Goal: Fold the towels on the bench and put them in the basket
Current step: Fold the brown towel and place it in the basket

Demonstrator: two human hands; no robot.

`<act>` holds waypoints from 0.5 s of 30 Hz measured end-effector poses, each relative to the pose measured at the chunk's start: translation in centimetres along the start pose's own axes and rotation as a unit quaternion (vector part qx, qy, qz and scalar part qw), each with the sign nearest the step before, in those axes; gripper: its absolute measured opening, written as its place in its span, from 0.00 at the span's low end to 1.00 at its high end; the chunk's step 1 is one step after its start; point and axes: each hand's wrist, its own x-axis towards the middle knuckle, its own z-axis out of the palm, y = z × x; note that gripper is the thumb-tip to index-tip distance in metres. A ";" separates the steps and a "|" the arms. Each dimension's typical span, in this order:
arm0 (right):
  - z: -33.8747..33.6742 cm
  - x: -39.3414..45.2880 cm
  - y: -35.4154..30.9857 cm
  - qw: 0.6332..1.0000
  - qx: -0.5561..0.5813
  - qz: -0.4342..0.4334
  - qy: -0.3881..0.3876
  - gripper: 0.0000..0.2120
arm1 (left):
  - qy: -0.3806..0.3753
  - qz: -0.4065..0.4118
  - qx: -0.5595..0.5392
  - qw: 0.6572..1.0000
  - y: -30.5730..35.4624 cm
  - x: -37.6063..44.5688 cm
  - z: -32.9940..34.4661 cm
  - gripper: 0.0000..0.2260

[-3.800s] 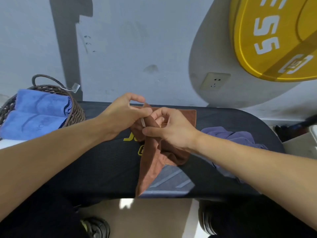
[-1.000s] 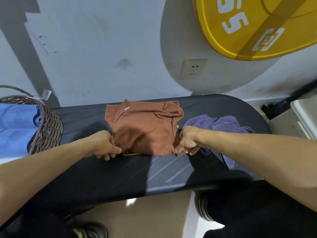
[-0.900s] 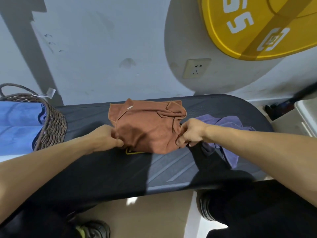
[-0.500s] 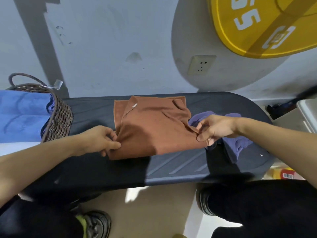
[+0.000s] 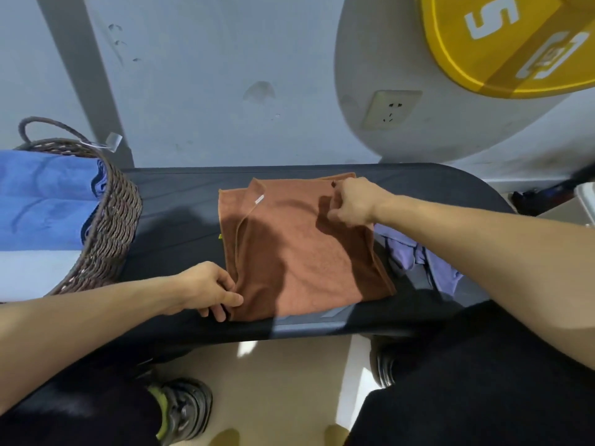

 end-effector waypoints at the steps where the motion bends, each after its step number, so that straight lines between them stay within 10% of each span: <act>1: 0.2 0.8 -1.4 0.999 0.022 -0.032 0.015 0.06 | 0.008 -0.001 -0.004 1.000 -0.1 0.1 0.2 0.08; 9: 3.0 8.9 -9.3 0.981 0.064 -0.175 0.062 0.21 | 0.000 0.014 -0.033 0.999 -0.2 -0.5 1.4 0.08; 15: 2.6 11.2 -11.8 0.970 -0.033 -0.240 0.008 0.11 | -0.020 0.031 -0.055 0.998 -1.7 -1.4 1.1 0.07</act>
